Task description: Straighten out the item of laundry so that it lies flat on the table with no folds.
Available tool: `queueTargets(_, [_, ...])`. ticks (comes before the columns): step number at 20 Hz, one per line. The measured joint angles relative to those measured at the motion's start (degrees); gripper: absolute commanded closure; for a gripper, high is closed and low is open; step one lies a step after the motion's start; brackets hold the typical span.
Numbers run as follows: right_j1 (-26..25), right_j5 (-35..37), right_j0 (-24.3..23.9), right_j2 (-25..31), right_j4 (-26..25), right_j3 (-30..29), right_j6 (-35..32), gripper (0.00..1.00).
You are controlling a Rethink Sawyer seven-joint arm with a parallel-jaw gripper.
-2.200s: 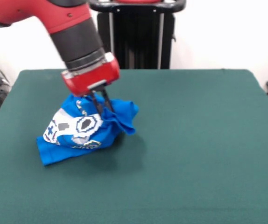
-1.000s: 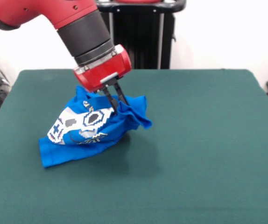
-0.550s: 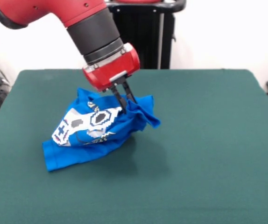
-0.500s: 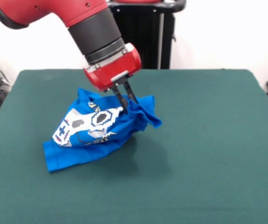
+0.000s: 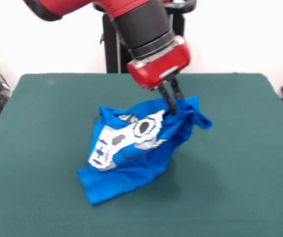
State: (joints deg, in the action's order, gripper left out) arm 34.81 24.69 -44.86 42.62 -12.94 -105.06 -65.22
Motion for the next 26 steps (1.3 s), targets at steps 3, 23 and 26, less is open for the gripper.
queueTargets(3, [1.50,0.00,2.05,-0.10,1.74,-0.03,-0.04,1.00])
queueTargets(23, [13.72,1.49,12.85,-4.89,14.53,-0.22,-0.06,1.00])
queueTargets(26, [14.73,3.24,13.29,-6.52,15.34,-0.22,-0.06,1.00])
